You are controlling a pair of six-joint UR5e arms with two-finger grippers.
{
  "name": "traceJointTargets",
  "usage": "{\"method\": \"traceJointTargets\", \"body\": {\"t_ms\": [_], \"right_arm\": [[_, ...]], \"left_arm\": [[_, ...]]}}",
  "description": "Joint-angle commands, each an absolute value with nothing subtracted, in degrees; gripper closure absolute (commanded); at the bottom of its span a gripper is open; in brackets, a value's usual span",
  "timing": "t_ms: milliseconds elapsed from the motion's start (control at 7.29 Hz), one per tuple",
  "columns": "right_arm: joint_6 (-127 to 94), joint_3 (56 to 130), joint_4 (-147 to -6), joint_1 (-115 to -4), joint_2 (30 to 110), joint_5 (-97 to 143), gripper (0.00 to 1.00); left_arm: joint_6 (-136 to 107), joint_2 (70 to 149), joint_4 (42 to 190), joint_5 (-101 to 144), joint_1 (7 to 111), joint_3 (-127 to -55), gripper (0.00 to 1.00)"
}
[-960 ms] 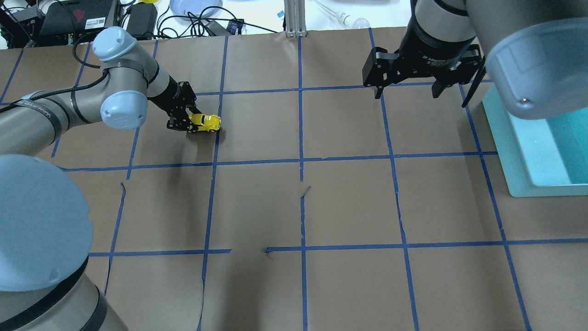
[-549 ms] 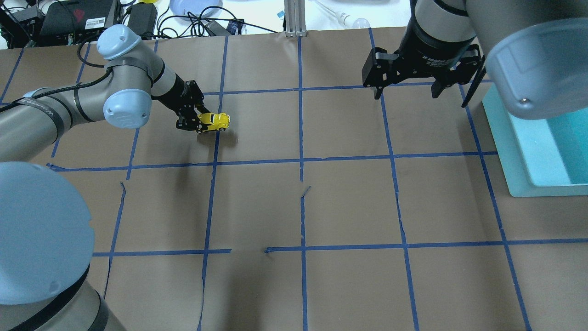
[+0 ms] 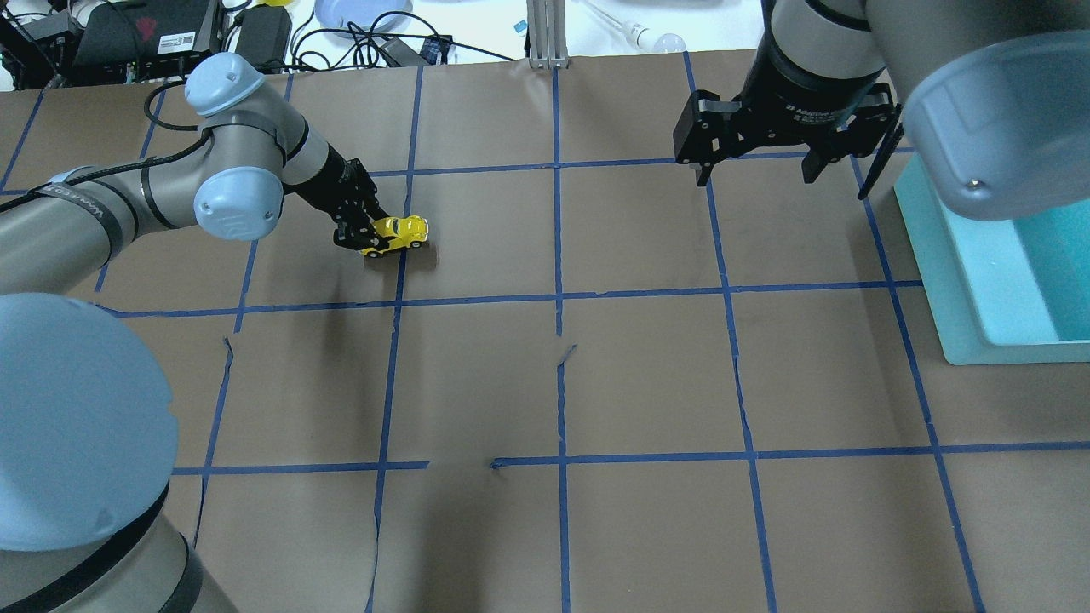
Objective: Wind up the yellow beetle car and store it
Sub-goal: 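Push the held car forward along the table with the left gripper, then drag the held car back toward the robot to wind it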
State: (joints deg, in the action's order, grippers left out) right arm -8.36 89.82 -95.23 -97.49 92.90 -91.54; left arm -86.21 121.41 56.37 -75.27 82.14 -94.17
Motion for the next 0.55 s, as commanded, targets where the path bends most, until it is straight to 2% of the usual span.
{"method": "traceJointTargets", "body": {"t_ms": [0,411], "right_arm": [[-7.8,89.8,-95.1,-97.4,93.0,-91.7,0.00],[-7.8,89.8,-95.0,-97.4,92.9,-91.8,0.00]], "left_arm": [[-83.8,122.1,56.3,-75.3,81.9,-94.1,1.00],[-82.5,123.0,56.1,-76.0,81.2,-93.4,1.00]]}}
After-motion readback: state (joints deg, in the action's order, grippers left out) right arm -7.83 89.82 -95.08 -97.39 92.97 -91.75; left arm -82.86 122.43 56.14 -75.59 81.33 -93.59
